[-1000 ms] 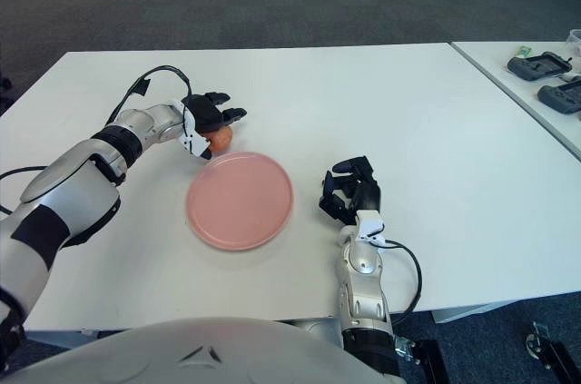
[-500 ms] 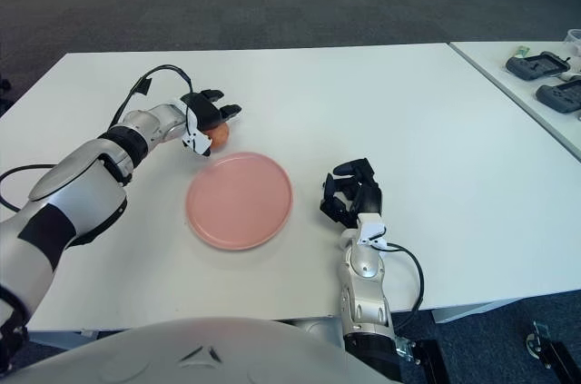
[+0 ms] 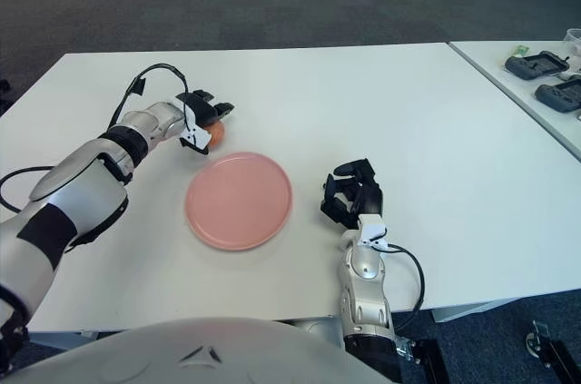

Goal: Put the apple into the plate.

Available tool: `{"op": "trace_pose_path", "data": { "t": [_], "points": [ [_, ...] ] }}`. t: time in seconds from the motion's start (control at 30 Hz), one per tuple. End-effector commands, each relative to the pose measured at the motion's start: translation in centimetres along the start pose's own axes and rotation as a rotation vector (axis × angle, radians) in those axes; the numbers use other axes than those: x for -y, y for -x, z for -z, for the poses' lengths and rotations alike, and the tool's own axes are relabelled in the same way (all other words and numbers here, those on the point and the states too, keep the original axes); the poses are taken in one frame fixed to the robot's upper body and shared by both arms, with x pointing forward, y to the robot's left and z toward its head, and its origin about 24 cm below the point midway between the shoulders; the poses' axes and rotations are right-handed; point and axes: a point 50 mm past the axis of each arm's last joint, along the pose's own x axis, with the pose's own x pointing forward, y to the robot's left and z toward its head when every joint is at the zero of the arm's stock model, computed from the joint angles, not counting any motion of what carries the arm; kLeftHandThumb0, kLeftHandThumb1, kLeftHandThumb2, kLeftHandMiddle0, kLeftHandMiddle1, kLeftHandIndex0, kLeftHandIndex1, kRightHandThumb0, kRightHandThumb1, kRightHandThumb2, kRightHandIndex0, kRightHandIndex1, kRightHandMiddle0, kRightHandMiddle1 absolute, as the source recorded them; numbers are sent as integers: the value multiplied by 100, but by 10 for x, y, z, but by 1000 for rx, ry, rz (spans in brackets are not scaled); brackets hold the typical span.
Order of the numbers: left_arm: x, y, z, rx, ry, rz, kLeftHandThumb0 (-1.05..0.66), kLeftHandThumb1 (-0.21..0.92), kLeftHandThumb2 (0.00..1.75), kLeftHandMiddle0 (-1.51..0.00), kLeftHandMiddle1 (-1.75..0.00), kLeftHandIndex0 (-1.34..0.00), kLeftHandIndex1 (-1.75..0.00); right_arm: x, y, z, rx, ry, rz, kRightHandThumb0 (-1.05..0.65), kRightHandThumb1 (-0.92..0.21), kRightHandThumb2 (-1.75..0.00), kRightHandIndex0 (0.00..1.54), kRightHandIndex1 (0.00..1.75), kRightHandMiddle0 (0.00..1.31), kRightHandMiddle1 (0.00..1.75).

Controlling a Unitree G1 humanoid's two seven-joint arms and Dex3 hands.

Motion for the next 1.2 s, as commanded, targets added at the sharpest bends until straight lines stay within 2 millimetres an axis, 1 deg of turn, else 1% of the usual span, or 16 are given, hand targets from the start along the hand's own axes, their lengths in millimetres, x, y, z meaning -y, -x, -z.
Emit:
{"op": "trace_pose_path", "data": {
  "t": [0.0,0.03,0.07,0.1,0.13,0.17,0.2,0.23,0.33,0.4,0.57,0.63,0.7,0.83,1.17],
  "points": [
    [50,2,1,-37,105,167,-72,34,103,0,-118,0,-91,1,-1,-2,0,-6,8,-41,-53,-106,69,134,44,175],
    [54,2,1,-44,130,172,-67,29,110,-9,-137,0,-121,1,-1,-2,0,-8,9,-42,-53,-106,68,135,44,175],
    [55,3,1,-42,178,171,-65,27,113,-12,-144,0,-132,1,-1,-2,1,-10,9,-42,-53,-106,68,135,44,175],
    [55,3,1,-40,212,170,-60,24,118,-25,-155,-3,-147,2,-1,-2,1,-11,9,-42,-53,-106,68,136,44,175],
    [55,3,1,-36,255,164,-56,22,121,-34,-162,-5,-157,2,-1,-3,1,-12,9,-42,-53,-107,68,136,45,175],
    [56,3,1,-33,308,153,-35,22,125,-40,-165,-9,-161,2,-1,-3,2,-15,7,-42,-52,-107,68,136,45,175],
    [57,3,1,-32,340,146,-4,22,132,-50,-168,-17,-166,2,-1,-3,2,-17,6,-42,-51,-108,68,136,45,175],
    [58,3,1,-32,375,138,15,21,137,-57,-171,-23,-169,2,-1,-3,2,-18,6,-42,-51,-109,68,136,46,175],
    [61,4,2,-37,459,121,5,17,145,-73,-165,-40,-173,3,-1,-3,3,-19,6,-42,-50,-110,68,136,46,175],
    [63,5,3,-42,514,114,2,14,148,-77,-165,-45,-174,3,-2,-3,3,-19,5,-42,-50,-110,68,136,47,175],
    [68,6,4,-47,650,98,0,4,162,-86,-169,-55,-174,4,-3,-3,-2,-11,9,-42,-50,-110,67,136,46,175],
    [69,6,4,-50,685,96,0,-4,168,-94,-162,-62,-175,4,-3,-3,-4,-12,10,-42,-51,-109,66,137,46,175],
    [69,5,3,-48,720,91,0,-8,171,-97,-159,-66,-175,4,-3,-3,-6,-13,12,-42,-51,-109,66,139,46,175],
    [62,5,2,-20,789,66,0,-10,174,-99,-159,-69,-175,4,-4,-3,-16,-8,18,-42,-50,-109,65,142,46,175],
    [65,5,4,-34,837,47,0,-9,175,-95,-165,-68,-175,5,-6,-4,-23,3,17,-43,-48,-112,63,146,48,175]
  ]
}}
